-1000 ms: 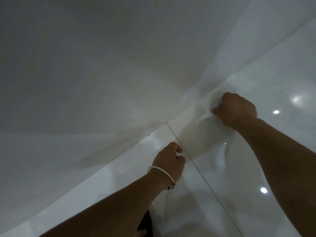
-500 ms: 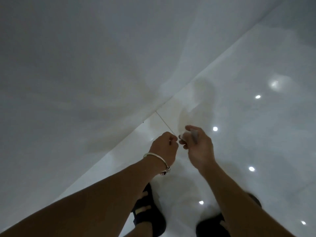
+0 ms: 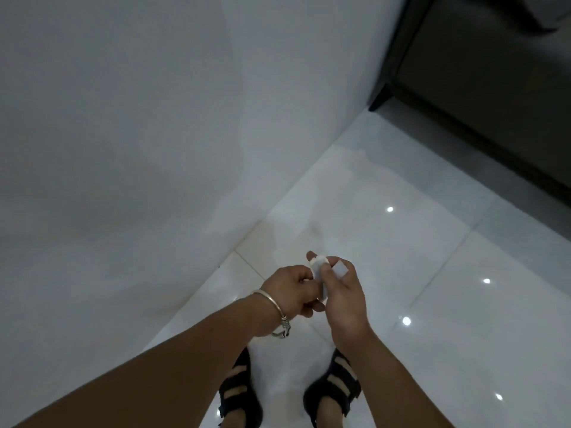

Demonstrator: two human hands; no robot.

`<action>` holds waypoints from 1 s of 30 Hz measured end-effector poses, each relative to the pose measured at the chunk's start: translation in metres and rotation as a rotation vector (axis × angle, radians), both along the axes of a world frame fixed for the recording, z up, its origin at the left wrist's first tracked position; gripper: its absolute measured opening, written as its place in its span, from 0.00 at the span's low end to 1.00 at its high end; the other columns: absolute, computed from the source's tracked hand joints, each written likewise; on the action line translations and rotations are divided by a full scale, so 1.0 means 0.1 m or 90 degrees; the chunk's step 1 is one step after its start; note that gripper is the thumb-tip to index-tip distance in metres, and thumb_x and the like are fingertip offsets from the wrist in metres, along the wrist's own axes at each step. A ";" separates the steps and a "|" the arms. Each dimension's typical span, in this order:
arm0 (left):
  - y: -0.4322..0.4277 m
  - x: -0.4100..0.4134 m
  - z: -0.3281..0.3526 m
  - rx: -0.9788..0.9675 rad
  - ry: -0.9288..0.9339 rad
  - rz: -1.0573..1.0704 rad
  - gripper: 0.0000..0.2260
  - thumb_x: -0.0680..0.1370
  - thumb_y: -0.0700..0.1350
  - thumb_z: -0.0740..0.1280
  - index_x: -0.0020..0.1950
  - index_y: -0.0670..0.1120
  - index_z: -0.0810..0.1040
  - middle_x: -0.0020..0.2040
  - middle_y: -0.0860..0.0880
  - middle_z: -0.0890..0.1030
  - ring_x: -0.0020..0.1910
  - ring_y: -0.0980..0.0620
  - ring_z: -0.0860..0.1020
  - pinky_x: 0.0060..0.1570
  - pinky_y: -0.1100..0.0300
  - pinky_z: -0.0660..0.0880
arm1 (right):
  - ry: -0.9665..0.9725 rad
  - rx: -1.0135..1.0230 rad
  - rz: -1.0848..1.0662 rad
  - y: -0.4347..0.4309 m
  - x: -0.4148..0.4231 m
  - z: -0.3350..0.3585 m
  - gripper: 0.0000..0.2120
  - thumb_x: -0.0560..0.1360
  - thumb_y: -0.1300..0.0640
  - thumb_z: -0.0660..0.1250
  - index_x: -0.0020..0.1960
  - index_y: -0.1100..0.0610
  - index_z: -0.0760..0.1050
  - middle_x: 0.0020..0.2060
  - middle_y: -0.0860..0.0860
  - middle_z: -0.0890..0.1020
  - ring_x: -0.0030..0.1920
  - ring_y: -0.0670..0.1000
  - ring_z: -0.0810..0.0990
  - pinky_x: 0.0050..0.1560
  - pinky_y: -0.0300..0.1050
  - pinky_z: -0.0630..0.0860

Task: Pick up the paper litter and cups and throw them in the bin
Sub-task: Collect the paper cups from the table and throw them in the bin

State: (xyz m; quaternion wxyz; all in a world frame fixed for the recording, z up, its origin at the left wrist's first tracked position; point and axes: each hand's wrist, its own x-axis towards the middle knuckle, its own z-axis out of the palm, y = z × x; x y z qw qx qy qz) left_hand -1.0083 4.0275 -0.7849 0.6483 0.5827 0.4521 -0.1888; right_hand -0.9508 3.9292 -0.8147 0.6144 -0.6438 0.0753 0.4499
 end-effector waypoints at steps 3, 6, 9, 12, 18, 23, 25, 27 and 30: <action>-0.08 0.07 0.19 0.053 0.002 -0.062 0.07 0.74 0.43 0.66 0.36 0.45 0.75 0.28 0.50 0.80 0.28 0.54 0.77 0.32 0.62 0.75 | -0.017 -0.009 0.014 -0.15 0.06 0.18 0.05 0.80 0.56 0.63 0.53 0.55 0.74 0.45 0.41 0.85 0.40 0.42 0.82 0.35 0.34 0.76; -0.18 0.01 0.27 0.101 0.017 -0.155 0.06 0.75 0.44 0.65 0.39 0.45 0.75 0.31 0.48 0.80 0.30 0.52 0.78 0.35 0.58 0.75 | -0.005 -0.041 -0.024 -0.37 0.02 0.26 0.04 0.77 0.56 0.67 0.50 0.54 0.78 0.45 0.45 0.84 0.45 0.46 0.82 0.48 0.40 0.77; -0.27 -0.14 0.32 0.122 0.054 -0.216 0.06 0.76 0.41 0.63 0.40 0.43 0.70 0.37 0.44 0.80 0.35 0.48 0.80 0.35 0.56 0.75 | -0.075 -0.130 -0.046 -0.67 -0.13 0.31 0.06 0.78 0.49 0.65 0.50 0.49 0.79 0.46 0.39 0.82 0.51 0.43 0.79 0.48 0.34 0.72; -0.38 -0.32 0.36 0.163 0.075 -0.327 0.07 0.76 0.37 0.64 0.39 0.41 0.68 0.43 0.36 0.79 0.40 0.45 0.79 0.37 0.53 0.75 | -0.163 -0.290 0.100 -1.00 -0.36 0.36 0.17 0.79 0.41 0.59 0.65 0.47 0.72 0.61 0.38 0.76 0.61 0.45 0.74 0.55 0.35 0.66; -0.96 -0.51 0.53 0.189 0.070 -0.490 0.03 0.75 0.38 0.64 0.44 0.43 0.71 0.41 0.41 0.81 0.30 0.50 0.80 0.26 0.65 0.71 | -0.171 -0.391 0.090 -1.79 -0.94 0.56 0.25 0.79 0.41 0.58 0.74 0.50 0.64 0.70 0.47 0.69 0.65 0.49 0.71 0.59 0.41 0.65; -1.97 -0.55 0.71 0.225 0.011 -0.643 0.10 0.80 0.49 0.59 0.43 0.48 0.74 0.35 0.48 0.82 0.28 0.53 0.80 0.27 0.65 0.70 | -0.125 -0.442 -0.071 -2.73 -1.56 0.82 0.25 0.79 0.43 0.60 0.73 0.50 0.64 0.69 0.47 0.69 0.66 0.49 0.70 0.61 0.41 0.65; -2.48 -0.62 0.79 0.205 -0.002 -0.697 0.13 0.80 0.52 0.59 0.41 0.46 0.74 0.36 0.48 0.83 0.29 0.53 0.80 0.29 0.65 0.70 | -0.120 -0.465 -0.129 -3.16 -1.83 0.91 0.25 0.79 0.43 0.61 0.73 0.51 0.65 0.70 0.47 0.69 0.67 0.49 0.70 0.64 0.42 0.66; -3.01 -0.74 0.88 0.192 -0.018 -0.773 0.14 0.80 0.53 0.58 0.42 0.45 0.74 0.37 0.48 0.83 0.31 0.53 0.81 0.33 0.62 0.73 | -0.117 -0.490 -0.198 -3.59 -2.13 0.98 0.24 0.79 0.44 0.62 0.72 0.51 0.66 0.69 0.47 0.70 0.66 0.49 0.71 0.65 0.43 0.67; -3.82 -1.04 1.00 0.179 -0.056 -0.857 0.13 0.81 0.50 0.58 0.45 0.44 0.76 0.41 0.47 0.83 0.37 0.50 0.82 0.39 0.55 0.77 | -0.127 -0.533 -0.295 -4.25 -2.62 1.09 0.22 0.79 0.46 0.63 0.71 0.52 0.68 0.68 0.47 0.71 0.67 0.48 0.69 0.65 0.42 0.66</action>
